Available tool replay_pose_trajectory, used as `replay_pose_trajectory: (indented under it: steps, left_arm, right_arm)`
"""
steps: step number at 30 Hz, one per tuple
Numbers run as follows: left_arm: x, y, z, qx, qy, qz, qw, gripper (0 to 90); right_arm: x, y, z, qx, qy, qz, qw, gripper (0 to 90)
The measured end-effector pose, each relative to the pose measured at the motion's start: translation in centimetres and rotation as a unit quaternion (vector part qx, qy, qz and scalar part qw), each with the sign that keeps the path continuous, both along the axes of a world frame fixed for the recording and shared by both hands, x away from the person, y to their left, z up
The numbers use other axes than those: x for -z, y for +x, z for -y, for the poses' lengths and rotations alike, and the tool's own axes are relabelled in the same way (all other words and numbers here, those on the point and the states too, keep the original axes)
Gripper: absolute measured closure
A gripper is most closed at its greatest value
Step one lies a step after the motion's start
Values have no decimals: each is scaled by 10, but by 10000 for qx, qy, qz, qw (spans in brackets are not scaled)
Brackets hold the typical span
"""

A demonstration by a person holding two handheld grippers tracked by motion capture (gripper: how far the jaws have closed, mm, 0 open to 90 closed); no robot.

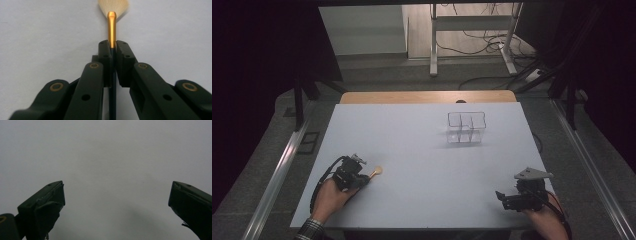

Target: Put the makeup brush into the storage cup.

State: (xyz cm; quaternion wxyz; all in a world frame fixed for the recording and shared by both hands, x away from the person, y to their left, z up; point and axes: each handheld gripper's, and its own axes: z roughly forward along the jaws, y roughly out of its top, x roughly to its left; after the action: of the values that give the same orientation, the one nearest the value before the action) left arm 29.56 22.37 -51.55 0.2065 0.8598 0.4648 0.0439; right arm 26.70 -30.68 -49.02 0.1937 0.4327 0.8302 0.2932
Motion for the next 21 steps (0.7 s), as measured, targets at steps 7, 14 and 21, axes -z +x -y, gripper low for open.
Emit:
replay_pose_trajectory:
  steps: [7, 14, 21]
  left_arm:
    - [-8, -2, -6, -105, -382, 247, 9989, 835]
    - [-15, -4, -11, -25, -718, 485, 9962, 835]
    - [-20, -7, -13, -76, -1083, 768, 9911, 835]
  right_arm:
    - [0, 0, 0, -6, -2, 8, 10000, 8]
    - [-1, -1, -1, -29, 19, 45, 10000, 7]
    - [-1, -1, 0, -24, 23, 59, 10000, 7]
